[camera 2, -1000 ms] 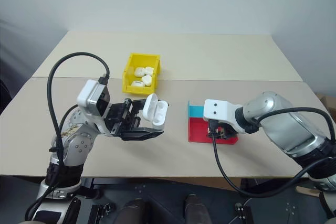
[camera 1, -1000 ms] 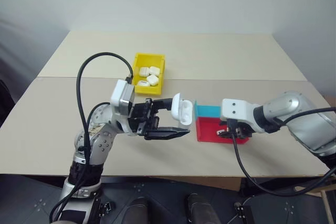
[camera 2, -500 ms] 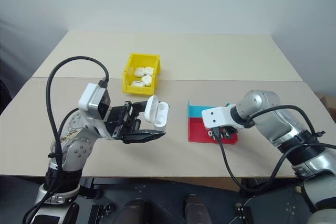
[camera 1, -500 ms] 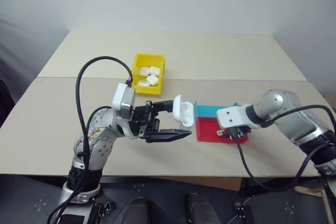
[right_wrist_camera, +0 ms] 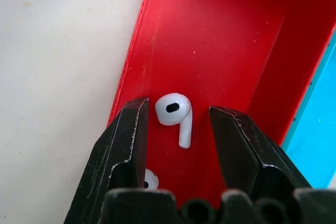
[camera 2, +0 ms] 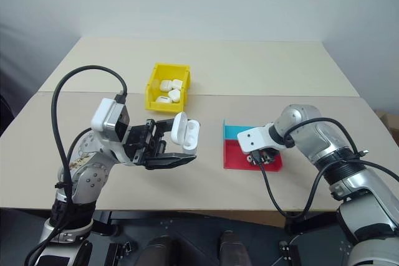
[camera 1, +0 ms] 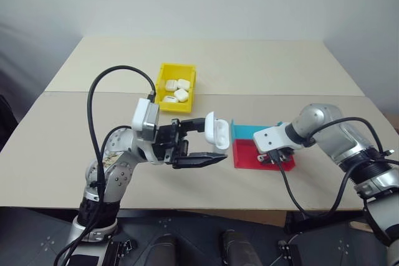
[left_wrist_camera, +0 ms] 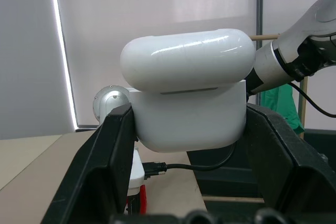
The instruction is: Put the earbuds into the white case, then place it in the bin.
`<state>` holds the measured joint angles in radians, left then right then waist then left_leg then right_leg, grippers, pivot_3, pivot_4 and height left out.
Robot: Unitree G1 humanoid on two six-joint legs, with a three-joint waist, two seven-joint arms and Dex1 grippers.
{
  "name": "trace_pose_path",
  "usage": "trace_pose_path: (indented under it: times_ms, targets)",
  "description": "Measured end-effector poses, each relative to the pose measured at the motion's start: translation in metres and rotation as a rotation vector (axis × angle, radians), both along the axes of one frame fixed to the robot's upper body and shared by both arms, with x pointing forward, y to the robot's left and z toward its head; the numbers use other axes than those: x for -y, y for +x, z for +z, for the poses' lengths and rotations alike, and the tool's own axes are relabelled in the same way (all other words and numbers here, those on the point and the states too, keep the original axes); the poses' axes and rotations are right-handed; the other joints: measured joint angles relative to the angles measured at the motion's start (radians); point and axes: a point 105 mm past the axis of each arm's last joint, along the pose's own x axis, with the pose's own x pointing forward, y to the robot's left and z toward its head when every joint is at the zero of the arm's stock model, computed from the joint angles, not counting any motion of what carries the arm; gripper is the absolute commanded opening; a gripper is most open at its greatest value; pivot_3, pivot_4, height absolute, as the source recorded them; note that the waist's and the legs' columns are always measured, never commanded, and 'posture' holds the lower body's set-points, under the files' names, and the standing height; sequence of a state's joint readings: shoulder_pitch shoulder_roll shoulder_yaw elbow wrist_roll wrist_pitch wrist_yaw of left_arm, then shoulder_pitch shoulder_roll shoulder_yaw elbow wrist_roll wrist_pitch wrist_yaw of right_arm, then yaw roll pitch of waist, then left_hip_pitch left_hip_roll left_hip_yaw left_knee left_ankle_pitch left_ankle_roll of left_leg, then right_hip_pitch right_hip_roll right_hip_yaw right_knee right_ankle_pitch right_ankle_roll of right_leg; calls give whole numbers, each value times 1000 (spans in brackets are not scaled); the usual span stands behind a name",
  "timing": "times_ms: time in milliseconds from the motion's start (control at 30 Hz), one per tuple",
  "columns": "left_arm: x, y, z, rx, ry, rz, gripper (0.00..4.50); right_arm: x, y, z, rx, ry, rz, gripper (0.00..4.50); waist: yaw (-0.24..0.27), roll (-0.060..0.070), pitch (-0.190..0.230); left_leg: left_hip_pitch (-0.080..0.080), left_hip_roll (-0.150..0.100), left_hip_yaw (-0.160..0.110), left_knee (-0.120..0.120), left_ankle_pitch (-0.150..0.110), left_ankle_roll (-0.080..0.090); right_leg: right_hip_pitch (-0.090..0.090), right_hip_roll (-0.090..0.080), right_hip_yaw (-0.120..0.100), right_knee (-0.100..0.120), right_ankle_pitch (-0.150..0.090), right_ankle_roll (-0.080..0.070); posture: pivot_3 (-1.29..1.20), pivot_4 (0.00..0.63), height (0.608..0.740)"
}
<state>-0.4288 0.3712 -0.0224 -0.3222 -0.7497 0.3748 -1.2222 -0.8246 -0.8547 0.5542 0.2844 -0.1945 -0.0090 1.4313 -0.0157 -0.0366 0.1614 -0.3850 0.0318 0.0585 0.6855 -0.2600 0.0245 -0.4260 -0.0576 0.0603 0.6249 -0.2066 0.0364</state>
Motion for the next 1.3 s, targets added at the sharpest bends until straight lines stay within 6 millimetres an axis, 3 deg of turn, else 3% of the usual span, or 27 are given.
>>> trace_pose_path:
  times_ms: [100,300,333,533,967,1167,1300]
  targets:
    - [0,-2,1,9,-1,4,2793,2,2,0,3,-4,2,2225,0,0,0,1,0,0,0,0,0,1,0,0,0,0,0,0,150,740]
    - [-1,-1,0,3,6,17,2793,1,2,0,-8,6,14,760,0,0,0,1,0,0,0,0,0,1,0,0,0,0,0,0,150,740]
    - [-1,-1,0,4,6,17,2793,1,2,0,-11,8,14,736,0,0,0,1,0,0,0,0,0,1,0,0,0,0,0,0,150,740]
    - [-1,-2,1,4,6,8,2793,2,-8,6,-13,92,-30,736,2,0,0,0,0,0,0,0,0,0,0,0,0,0,0,0,150,740]
    - [-8,3,2,-10,31,-18,2793,2,-47,44,14,426,-269,736,-2,0,0,1,0,-1,0,0,0,0,0,0,1,0,0,0,150,740]
    - [-11,3,3,-12,30,-16,2793,18,-48,51,35,376,-304,736,1,0,0,1,0,0,0,0,0,1,0,0,0,0,0,0,150,740]
    - [-9,2,4,-15,18,-17,2793,28,-39,49,40,303,-298,1672,-3,0,0,1,0,0,0,0,0,0,0,0,0,0,0,0,150,740]
